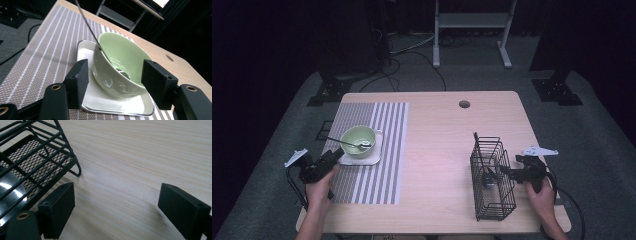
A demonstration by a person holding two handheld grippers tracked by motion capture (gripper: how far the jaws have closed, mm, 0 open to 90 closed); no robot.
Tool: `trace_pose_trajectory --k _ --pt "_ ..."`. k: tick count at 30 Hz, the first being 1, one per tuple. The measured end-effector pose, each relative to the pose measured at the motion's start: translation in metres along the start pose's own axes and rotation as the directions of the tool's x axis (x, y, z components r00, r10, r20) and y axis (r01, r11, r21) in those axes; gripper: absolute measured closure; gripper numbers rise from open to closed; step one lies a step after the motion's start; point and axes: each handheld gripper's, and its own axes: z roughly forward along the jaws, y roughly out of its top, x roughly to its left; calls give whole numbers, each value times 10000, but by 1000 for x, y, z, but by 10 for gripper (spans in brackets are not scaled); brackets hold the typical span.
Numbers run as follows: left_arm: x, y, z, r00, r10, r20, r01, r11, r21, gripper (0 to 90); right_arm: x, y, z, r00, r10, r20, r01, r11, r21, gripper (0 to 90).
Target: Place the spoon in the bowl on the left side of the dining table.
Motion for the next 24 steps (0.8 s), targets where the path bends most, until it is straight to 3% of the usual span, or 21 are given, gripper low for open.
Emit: trace_pose_trajectory --k 7,24 --pt "-6 -5 2 9993 366 -6 -365 9990 264 329 0 0 0 10000 -4 -5 4 10000 -9 130" --pt "-25 -11 5 9963 699 502 -745 9926 962 193 0 0 0 10000 4 8 -4 10000 -4 130"
